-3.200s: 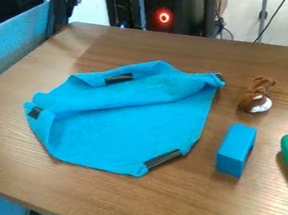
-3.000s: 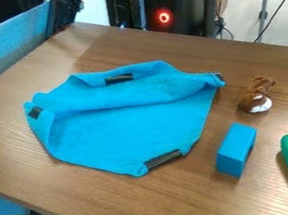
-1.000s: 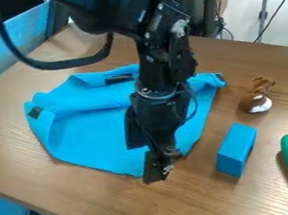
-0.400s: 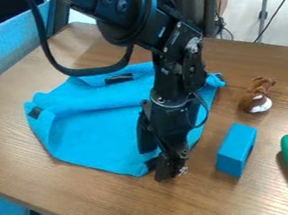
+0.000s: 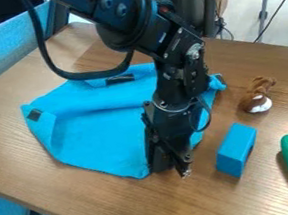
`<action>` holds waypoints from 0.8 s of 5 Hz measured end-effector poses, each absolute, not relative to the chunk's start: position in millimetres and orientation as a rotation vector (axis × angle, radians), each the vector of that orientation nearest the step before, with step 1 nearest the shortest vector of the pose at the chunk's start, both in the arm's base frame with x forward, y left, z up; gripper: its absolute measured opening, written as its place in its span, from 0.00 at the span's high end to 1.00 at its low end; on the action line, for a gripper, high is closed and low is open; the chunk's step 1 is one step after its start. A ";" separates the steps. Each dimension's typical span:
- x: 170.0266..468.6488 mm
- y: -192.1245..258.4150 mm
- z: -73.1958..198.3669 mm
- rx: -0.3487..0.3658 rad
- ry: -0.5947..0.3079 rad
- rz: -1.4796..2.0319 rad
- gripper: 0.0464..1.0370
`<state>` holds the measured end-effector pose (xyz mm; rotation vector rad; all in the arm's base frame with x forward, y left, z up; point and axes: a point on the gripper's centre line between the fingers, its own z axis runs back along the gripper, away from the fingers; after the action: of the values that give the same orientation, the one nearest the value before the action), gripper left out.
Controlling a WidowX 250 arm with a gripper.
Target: Fold the cloth from bottom right to top left
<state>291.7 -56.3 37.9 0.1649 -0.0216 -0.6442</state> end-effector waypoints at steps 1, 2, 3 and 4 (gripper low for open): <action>283.7 -57.6 40.2 0.139 -0.010 -0.649 0.95; 273.7 -56.6 51.5 0.120 -0.018 -0.659 0.99; 266.2 -58.4 65.9 0.095 -0.034 -0.682 0.99; 259.6 -55.8 80.7 0.082 -0.060 -0.706 0.99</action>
<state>259.6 -55.8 80.7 0.0820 -0.0599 -0.7057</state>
